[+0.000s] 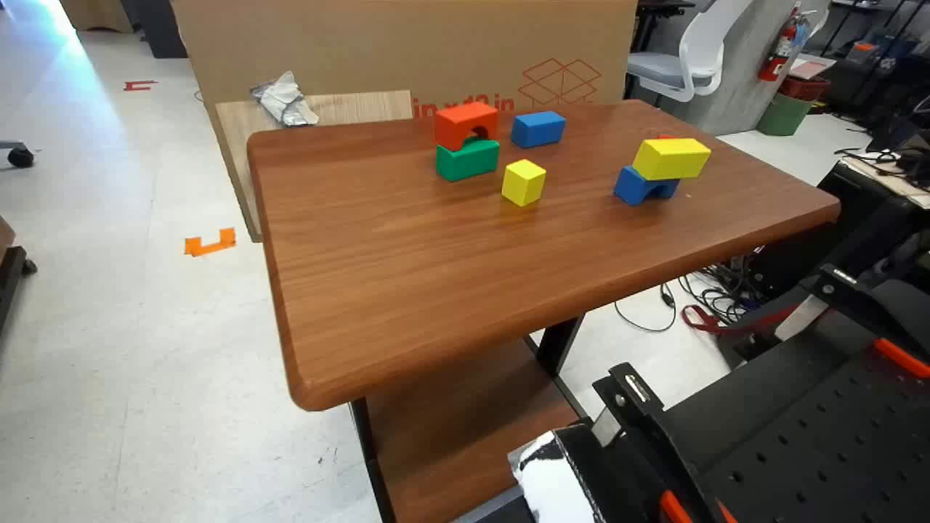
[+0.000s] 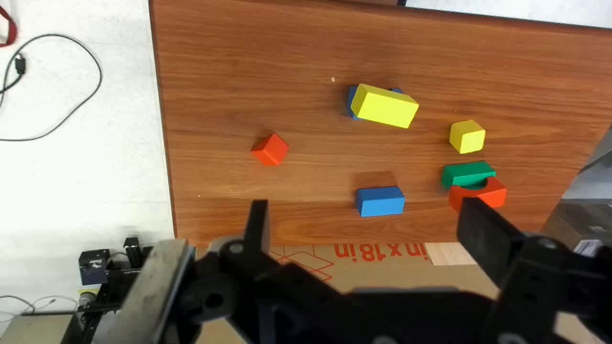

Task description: Put the yellow cube on top of the blue block at the back of the table on the right

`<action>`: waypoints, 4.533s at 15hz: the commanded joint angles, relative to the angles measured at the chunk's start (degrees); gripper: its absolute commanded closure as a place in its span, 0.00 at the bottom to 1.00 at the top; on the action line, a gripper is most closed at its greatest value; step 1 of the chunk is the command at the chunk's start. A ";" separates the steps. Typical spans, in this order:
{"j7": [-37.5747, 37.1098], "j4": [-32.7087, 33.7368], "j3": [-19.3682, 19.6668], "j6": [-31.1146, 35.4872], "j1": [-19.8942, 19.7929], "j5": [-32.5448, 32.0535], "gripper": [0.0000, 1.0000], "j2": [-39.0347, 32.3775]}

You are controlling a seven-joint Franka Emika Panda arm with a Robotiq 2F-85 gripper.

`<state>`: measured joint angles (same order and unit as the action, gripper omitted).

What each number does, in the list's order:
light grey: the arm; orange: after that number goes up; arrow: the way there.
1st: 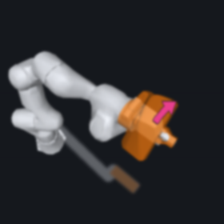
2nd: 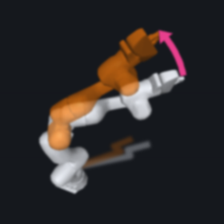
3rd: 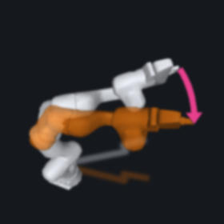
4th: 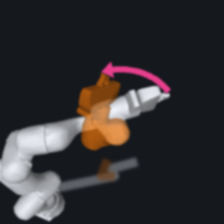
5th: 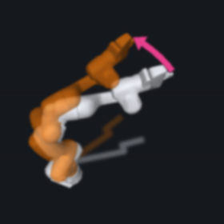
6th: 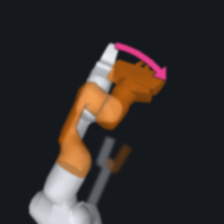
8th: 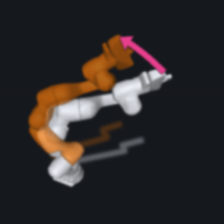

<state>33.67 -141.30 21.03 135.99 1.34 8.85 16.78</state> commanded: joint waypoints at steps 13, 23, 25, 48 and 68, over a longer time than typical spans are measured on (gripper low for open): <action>0.51 0.08 -1.94 -0.19 -1.95 0.78 0.00 -0.18; -7.70 0.71 -10.53 1.73 -0.31 -2.29 0.00 -4.40; -10.71 0.94 -13.93 2.82 0.05 -3.77 0.00 -6.28; -35.20 1.33 -25.17 25.13 5.32 -28.53 0.00 -28.38; -37.02 18.46 -24.98 8.57 5.38 -15.53 0.00 -43.01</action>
<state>-4.49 -126.32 -3.72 147.18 6.61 -8.37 -24.24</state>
